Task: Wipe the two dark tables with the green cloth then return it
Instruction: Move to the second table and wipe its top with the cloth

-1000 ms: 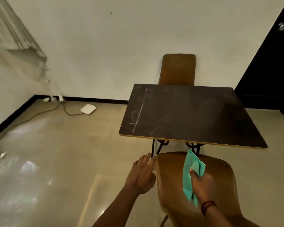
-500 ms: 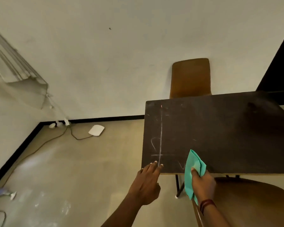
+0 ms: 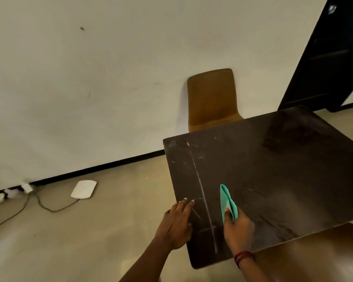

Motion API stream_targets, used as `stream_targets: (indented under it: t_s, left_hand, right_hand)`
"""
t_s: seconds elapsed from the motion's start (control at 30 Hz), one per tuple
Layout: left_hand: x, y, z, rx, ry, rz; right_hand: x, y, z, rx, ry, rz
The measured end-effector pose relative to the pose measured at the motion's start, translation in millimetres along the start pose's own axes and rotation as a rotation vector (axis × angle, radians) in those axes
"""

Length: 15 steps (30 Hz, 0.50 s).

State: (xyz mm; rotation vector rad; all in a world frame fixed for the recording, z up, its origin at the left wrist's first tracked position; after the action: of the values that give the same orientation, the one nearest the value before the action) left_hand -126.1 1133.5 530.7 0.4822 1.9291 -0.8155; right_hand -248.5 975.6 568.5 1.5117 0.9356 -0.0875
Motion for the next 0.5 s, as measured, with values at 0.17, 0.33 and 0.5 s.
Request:
stream_targets:
  t_s: [0.17, 0.33, 0.5]
  left_hand:
    - [-36, 54, 38, 0.1, 0.04, 0.011]
    - [-74, 97, 79, 0.198, 0.084, 0.033]
    - [-99, 121, 119, 0.26, 0.113, 0.054]
  right_hand:
    - [58, 39, -1, 0.083, -0.052, -0.088]
    - [97, 75, 4, 0.131, -0.107, -0.173]
    - [127, 98, 24, 0.14, -0.139, -0.219]
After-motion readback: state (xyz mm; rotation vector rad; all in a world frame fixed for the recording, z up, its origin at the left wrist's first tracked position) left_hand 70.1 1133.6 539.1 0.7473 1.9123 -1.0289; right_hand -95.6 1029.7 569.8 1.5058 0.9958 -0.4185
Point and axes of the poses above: each hand's wrist, its own z-axis towards the middle knuckle, its own x-axis out of the palm, y = z × x, the point moved 9 cm from there along z, towards the middle knuckle, and after that the axes turned 1 degree about x, right-handed, at the moved point
